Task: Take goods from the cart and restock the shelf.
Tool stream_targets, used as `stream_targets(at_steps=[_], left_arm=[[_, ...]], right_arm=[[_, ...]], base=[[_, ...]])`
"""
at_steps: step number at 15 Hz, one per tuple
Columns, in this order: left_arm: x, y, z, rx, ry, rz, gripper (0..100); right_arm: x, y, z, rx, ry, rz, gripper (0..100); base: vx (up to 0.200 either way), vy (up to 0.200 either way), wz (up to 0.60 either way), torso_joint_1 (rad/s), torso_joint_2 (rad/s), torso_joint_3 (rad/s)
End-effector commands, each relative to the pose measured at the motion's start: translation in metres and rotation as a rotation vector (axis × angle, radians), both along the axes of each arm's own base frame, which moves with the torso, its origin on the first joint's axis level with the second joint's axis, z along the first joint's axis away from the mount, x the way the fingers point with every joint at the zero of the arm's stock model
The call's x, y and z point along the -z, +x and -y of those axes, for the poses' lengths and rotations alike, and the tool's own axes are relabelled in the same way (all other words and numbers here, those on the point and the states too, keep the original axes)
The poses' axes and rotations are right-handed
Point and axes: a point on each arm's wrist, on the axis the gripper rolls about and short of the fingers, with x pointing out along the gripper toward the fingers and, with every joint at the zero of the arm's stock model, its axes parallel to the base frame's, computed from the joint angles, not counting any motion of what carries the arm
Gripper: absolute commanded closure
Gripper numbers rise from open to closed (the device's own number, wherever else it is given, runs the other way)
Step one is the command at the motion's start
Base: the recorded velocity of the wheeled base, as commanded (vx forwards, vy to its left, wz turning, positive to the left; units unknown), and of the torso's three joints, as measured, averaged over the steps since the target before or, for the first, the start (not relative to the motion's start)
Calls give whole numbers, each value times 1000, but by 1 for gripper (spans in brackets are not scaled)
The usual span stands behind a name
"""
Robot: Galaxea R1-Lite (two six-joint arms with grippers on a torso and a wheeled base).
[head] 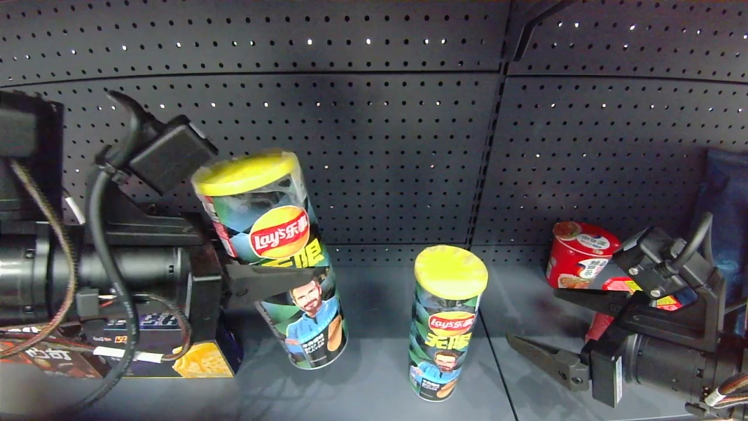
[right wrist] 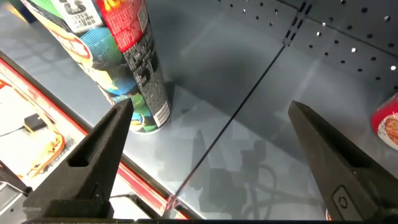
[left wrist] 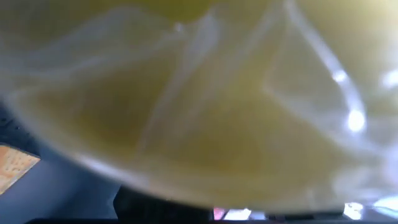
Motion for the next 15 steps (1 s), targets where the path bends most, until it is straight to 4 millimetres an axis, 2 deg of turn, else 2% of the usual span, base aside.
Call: stream_targets(at_steps=[1, 3, 7, 10, 15], left_arm=[[14, 17, 7, 11, 44, -33, 100], [21, 30, 13, 23, 73, -36, 100], [19, 66, 30, 79, 63, -3, 100], [29, 106, 39, 158, 75, 82, 100], [34, 133, 52, 254, 37, 99, 100]], right_arm=[[1, -1, 1, 0, 3, 2, 0], [3, -1, 2, 4, -1, -1, 0], [2, -2, 4, 6, 3, 4, 0], [2, -6, 6, 6, 8, 8, 0], [7, -16, 20, 31, 8, 8, 0]], base=[[0, 0, 0, 0, 0, 0], [0, 0, 0, 0, 0, 0], [0, 0, 0, 0, 0, 0], [0, 0, 0, 0, 0, 0], [0, 0, 0, 0, 0, 0]])
